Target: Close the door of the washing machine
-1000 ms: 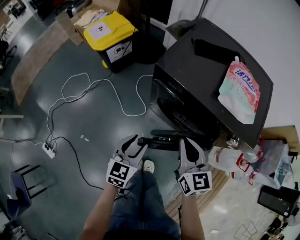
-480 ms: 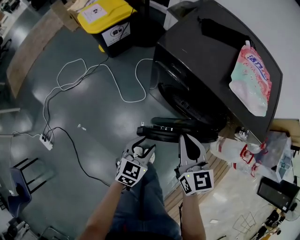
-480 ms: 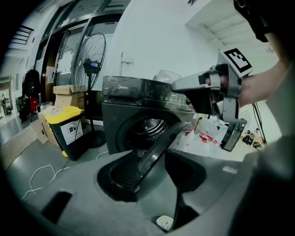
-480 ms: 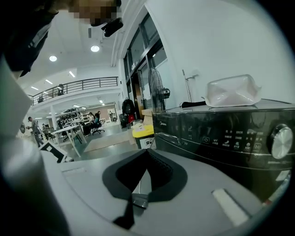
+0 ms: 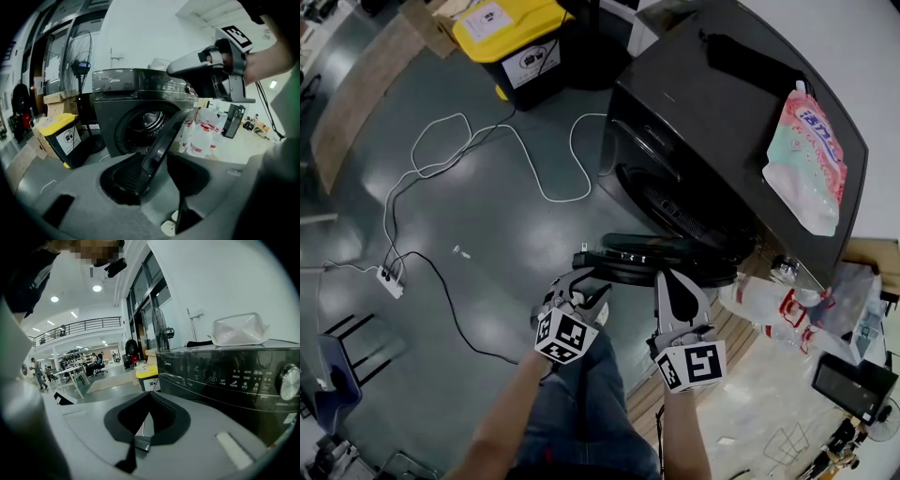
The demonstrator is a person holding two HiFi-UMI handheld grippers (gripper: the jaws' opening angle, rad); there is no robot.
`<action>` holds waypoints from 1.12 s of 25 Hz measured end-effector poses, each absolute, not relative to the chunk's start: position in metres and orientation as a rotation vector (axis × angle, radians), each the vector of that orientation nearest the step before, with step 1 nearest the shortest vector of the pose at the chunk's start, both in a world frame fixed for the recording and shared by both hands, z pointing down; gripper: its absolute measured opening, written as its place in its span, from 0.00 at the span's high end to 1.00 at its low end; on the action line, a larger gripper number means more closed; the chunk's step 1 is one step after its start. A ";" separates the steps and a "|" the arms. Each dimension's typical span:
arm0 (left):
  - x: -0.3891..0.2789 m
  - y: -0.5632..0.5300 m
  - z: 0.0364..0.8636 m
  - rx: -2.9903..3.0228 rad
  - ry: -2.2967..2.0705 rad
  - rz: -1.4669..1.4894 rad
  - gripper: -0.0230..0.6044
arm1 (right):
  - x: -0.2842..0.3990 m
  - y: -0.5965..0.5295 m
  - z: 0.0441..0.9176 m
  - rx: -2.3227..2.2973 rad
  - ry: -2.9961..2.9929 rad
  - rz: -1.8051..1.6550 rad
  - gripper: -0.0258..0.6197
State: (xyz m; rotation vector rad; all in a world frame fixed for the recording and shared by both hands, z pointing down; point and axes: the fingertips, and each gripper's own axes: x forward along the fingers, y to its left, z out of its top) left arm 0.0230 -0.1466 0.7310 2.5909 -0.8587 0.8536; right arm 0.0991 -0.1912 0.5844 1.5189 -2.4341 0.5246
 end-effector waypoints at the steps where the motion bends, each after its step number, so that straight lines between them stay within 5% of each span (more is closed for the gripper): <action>1: 0.024 -0.147 0.733 2.618 -0.831 0.892 0.68 | 0.099 -0.191 0.584 1.517 -2.435 0.527 0.95; 28: 0.043 -0.171 0.745 2.886 -0.544 1.173 0.77 | 0.102 -0.201 0.589 1.512 -2.430 0.552 0.95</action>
